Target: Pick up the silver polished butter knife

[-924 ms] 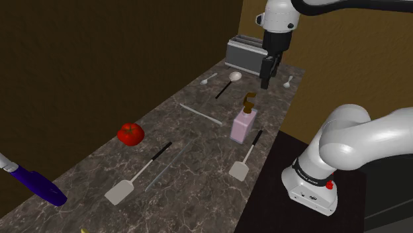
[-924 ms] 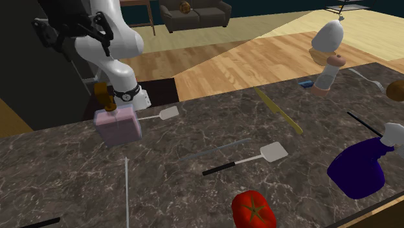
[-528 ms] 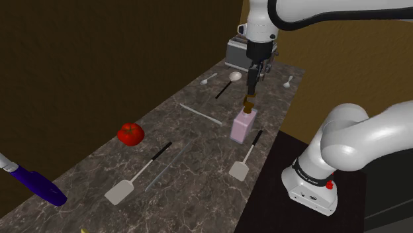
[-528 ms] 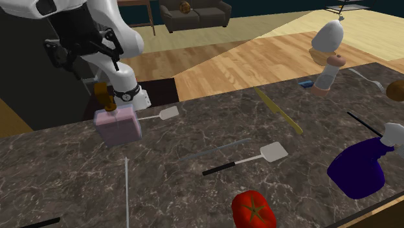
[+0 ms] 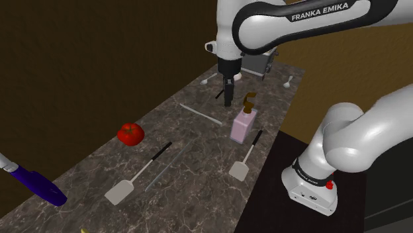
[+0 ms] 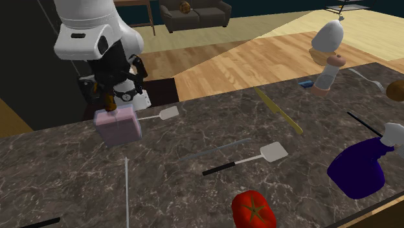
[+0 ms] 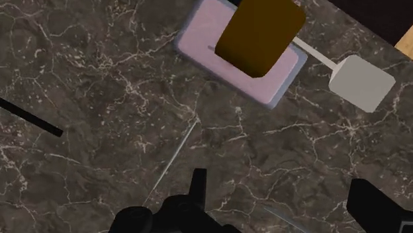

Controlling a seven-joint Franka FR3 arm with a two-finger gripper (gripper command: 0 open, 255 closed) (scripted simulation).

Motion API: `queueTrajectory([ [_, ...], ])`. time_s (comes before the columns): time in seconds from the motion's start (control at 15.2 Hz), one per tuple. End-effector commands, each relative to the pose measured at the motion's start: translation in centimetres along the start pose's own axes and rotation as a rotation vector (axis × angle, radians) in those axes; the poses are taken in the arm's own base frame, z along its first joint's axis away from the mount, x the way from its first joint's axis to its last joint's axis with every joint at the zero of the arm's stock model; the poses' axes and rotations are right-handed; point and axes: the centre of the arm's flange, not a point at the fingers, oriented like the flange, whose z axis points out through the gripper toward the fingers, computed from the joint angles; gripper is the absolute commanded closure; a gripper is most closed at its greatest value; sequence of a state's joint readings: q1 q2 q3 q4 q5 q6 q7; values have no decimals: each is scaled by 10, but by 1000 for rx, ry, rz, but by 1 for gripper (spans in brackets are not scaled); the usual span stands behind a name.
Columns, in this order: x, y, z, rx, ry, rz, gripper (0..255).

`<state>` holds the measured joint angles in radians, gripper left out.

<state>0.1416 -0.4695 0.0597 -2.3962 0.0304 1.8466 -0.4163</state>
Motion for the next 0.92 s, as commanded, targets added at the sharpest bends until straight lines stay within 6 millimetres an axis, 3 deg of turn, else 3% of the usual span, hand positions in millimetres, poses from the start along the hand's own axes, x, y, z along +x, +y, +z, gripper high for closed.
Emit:
queueTrajectory([
  [0.0,24,-3,14,-5,9,-87,0],
  [0.4,85,-32,49,-15,32,-339,0],
  [0.86,146,-84,88,-27,59,-632,0],
])
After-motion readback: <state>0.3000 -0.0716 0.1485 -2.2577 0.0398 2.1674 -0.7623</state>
